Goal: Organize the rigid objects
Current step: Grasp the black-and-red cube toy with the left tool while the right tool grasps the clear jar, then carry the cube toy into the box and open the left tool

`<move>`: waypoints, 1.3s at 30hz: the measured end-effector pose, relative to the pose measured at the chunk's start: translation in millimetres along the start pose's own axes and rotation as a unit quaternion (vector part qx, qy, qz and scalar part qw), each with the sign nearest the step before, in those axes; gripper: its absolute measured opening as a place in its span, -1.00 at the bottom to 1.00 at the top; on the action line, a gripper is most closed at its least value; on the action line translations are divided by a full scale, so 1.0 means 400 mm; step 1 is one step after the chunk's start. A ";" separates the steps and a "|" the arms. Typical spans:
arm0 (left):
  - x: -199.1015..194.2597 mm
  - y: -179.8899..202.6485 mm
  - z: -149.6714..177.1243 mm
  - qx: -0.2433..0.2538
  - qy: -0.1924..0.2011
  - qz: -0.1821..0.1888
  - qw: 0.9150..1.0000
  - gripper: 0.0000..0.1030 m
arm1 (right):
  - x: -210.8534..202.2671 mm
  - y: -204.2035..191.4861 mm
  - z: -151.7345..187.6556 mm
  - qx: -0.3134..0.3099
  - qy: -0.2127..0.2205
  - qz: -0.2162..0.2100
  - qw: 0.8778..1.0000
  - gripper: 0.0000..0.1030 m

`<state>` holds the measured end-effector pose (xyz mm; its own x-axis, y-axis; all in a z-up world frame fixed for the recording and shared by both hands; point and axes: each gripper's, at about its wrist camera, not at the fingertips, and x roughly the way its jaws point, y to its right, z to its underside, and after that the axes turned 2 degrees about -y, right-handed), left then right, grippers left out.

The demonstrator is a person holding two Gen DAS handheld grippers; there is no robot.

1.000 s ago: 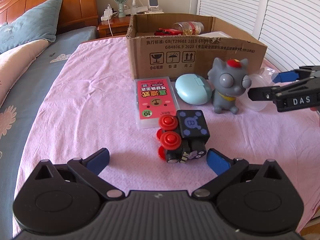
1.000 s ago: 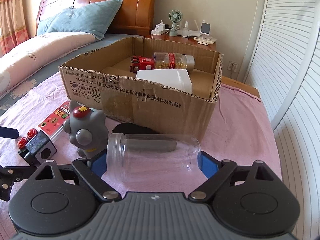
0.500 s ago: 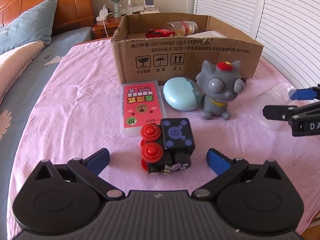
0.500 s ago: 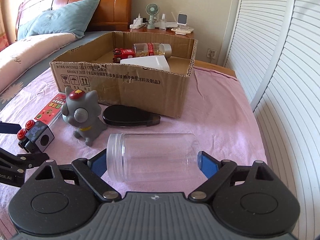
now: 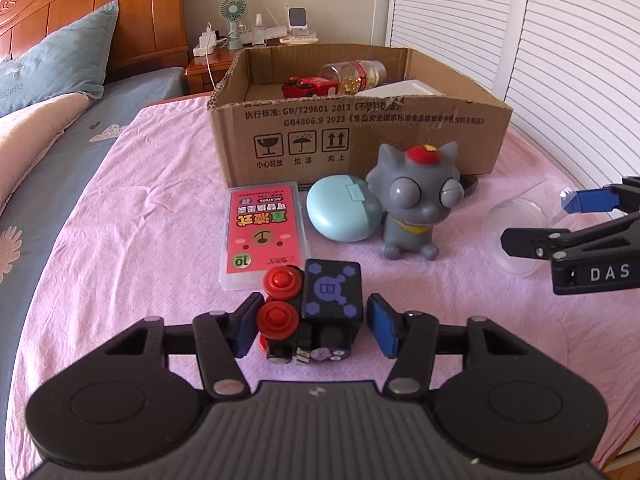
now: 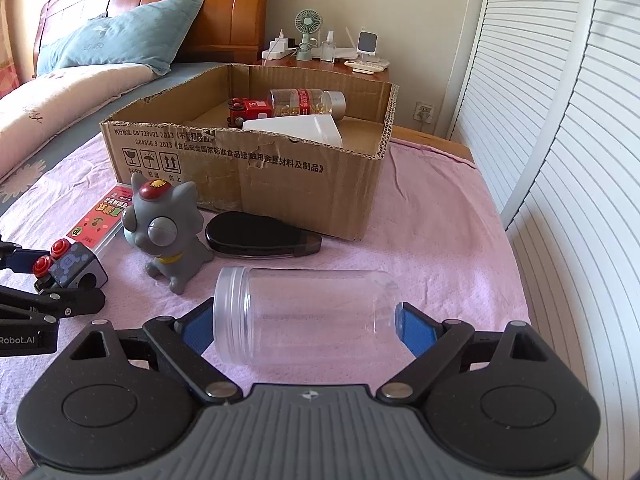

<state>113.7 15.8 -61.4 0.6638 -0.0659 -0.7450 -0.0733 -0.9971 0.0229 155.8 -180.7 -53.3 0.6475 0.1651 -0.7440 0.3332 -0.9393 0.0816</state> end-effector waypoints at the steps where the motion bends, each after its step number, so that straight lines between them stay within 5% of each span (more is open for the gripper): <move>1: 0.001 0.000 -0.001 -0.001 0.002 0.000 1.000 -0.02 | 0.000 0.000 -0.001 -0.002 0.000 0.000 1.000 0.83; 25: -0.016 -0.028 -0.021 0.053 0.003 0.020 0.998 -0.04 | 0.003 -0.002 -0.044 -0.053 -0.011 -0.009 0.998 0.84; 39: -0.101 -0.063 -0.158 0.104 0.012 0.057 0.993 -0.04 | -0.097 0.041 -0.120 -0.060 0.012 -0.055 0.997 0.84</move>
<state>135.7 41.2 10.3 0.6589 -0.1820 -0.7299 -0.3006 -0.9531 -0.0338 169.1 -187.9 8.8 0.6180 0.2745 -0.7367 0.4822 -0.8724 0.0794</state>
